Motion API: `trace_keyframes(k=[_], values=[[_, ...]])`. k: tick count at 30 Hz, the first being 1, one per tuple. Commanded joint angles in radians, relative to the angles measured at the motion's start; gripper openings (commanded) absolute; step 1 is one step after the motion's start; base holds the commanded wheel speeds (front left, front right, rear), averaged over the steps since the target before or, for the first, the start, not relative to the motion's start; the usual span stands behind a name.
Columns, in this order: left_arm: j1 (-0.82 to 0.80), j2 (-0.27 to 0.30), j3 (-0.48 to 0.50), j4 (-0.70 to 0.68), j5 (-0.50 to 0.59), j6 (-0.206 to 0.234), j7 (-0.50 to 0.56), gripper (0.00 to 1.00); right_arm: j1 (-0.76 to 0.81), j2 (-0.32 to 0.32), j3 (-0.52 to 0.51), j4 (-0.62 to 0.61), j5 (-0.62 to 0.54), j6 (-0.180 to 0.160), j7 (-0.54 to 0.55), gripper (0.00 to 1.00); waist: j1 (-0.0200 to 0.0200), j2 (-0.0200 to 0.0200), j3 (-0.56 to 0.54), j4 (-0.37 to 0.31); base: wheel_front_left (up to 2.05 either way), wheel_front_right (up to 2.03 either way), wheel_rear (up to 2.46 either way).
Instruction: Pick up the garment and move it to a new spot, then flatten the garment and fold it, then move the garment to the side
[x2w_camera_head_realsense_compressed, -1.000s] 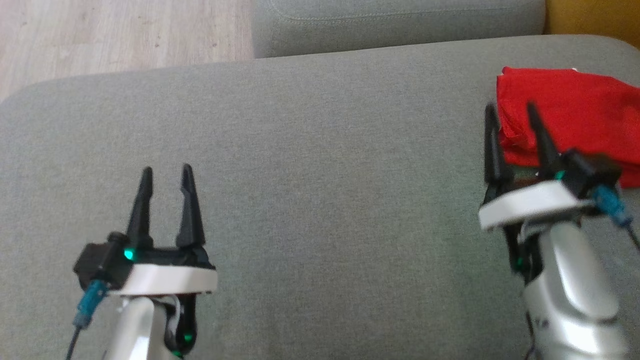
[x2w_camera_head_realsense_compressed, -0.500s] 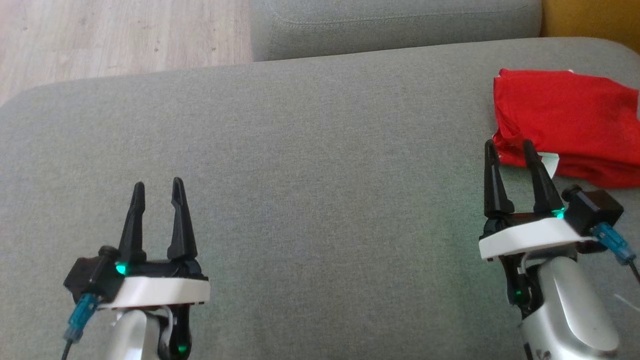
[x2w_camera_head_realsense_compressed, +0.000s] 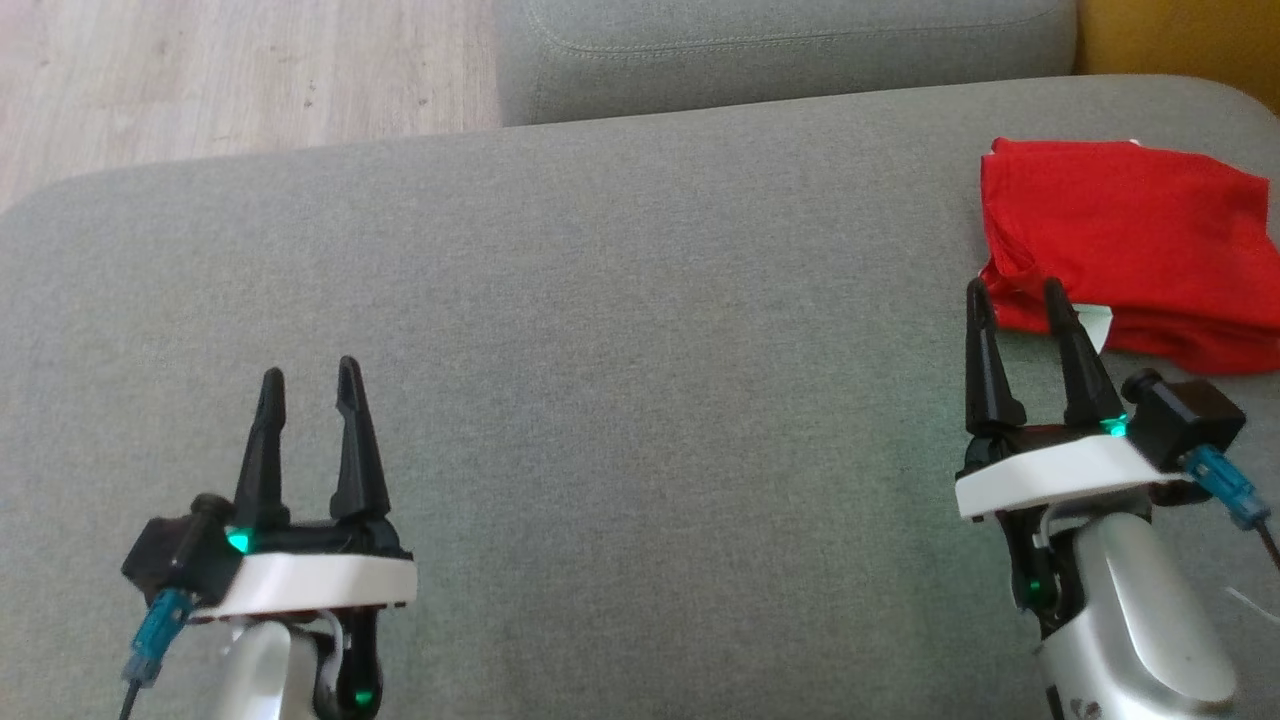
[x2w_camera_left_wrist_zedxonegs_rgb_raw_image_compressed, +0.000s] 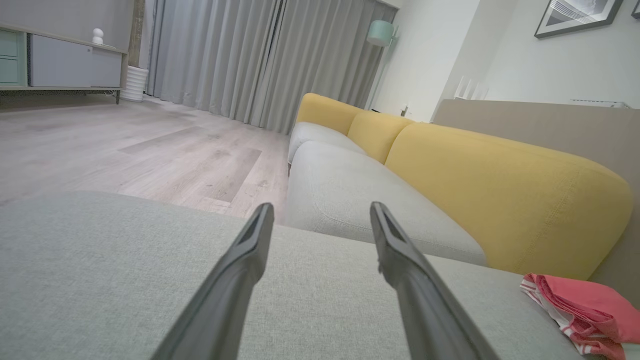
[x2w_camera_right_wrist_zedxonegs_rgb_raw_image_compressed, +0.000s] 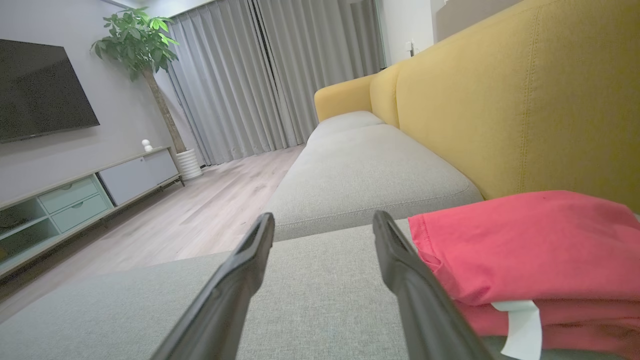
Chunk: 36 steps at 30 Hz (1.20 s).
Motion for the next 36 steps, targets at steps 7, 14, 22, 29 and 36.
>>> trace_keyframes(k=[7,14,22,29,36], values=[[0.012,-0.002,0.000,0.045,-0.017,0.007,0.006,0.00,0.021,0.002,-0.002,0.042,0.018,0.000,0.007,0.00,0.0000,-0.0001,-0.001,-0.001,0.00,0.00,0.00],[0.013,-0.001,0.010,0.044,-0.087,0.006,0.027,0.00,0.028,0.002,-0.012,0.033,0.094,0.000,0.027,0.00,0.0000,-0.0001,-0.005,0.000,0.00,0.00,0.00],[0.014,-0.001,0.021,0.041,-0.166,0.005,0.050,0.00,0.037,0.003,-0.023,0.022,0.179,0.000,0.051,0.00,0.0000,-0.0001,-0.010,0.001,0.00,0.00,0.00],[0.015,0.000,0.031,0.040,-0.235,0.004,0.071,0.00,0.044,0.003,-0.033,0.012,0.254,0.000,0.071,0.00,0.0000,-0.0001,-0.014,0.002,0.00,0.00,0.00],[0.015,0.001,0.040,0.038,-0.294,0.003,0.088,0.00,0.050,0.003,-0.042,0.004,0.318,0.000,0.088,0.00,0.0000,-0.0001,-0.018,0.003,0.00,0.00,0.00]])
